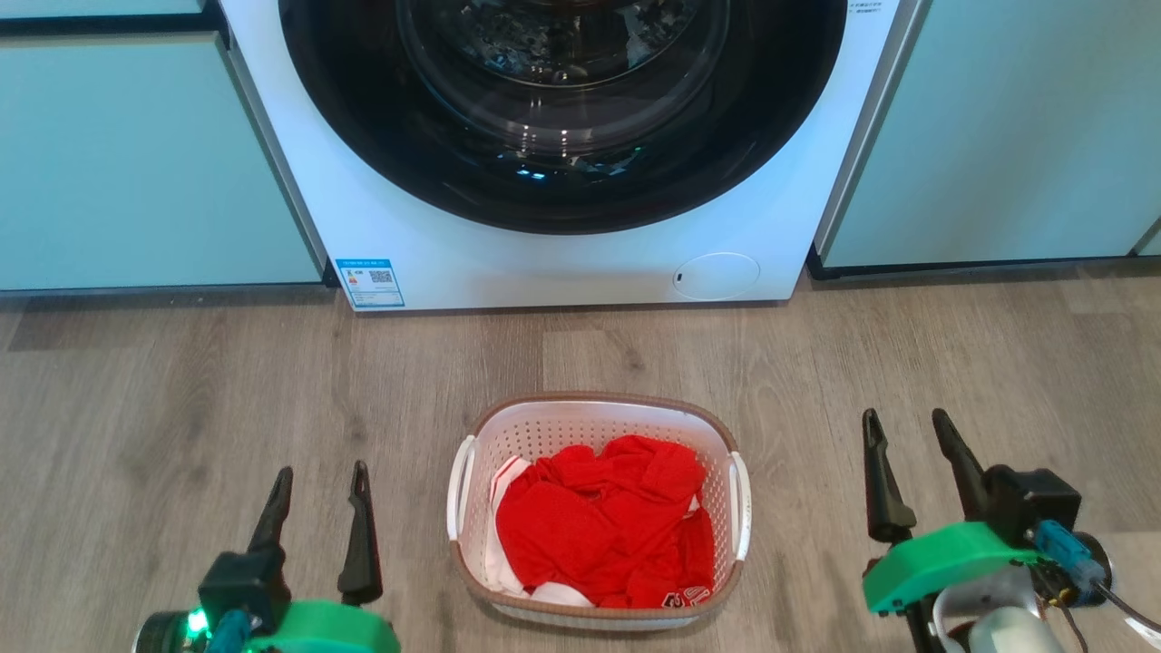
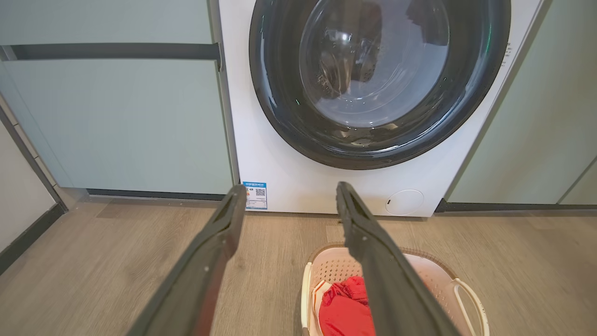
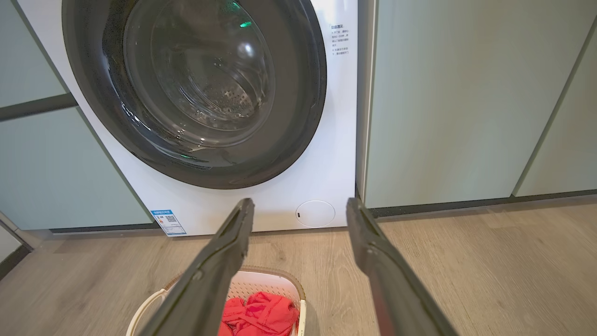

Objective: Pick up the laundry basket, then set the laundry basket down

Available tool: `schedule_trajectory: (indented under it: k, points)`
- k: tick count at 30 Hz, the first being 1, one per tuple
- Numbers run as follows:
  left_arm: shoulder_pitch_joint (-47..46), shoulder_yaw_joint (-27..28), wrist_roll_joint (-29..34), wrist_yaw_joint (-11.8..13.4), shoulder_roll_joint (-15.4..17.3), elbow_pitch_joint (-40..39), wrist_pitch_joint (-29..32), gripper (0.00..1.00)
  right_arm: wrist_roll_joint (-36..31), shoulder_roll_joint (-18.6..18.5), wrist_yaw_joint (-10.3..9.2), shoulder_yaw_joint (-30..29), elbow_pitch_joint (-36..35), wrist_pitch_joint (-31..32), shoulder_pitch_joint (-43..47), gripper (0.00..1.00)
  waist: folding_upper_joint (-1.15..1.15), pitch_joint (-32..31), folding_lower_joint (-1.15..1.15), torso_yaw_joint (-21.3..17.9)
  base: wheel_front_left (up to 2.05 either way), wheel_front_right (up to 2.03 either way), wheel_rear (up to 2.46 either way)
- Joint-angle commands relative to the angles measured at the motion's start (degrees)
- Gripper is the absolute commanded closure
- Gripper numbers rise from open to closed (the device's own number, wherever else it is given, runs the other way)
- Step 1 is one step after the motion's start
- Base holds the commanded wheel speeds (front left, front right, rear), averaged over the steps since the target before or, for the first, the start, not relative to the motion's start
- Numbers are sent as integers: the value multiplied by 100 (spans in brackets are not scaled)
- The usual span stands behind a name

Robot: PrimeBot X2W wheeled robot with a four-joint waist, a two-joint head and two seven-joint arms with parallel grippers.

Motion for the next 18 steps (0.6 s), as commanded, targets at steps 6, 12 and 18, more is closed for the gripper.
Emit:
schedule_trajectory:
  k: [6,12,18]
  points:
    - [32,-49,-75,-9,-1,335,9,100,73,17,0,8,307,21,75,100,0,5,0,0,0,0,0]
    - [-38,-6,-511,-55,25,349,85,100,478,-9,2,-15,301,100,41,100,0,5,0,-4,0,0,0]
    - [-121,36,-938,-114,47,394,164,100,874,-32,4,-40,304,178,0,100,0,4,0,-7,0,0,0]
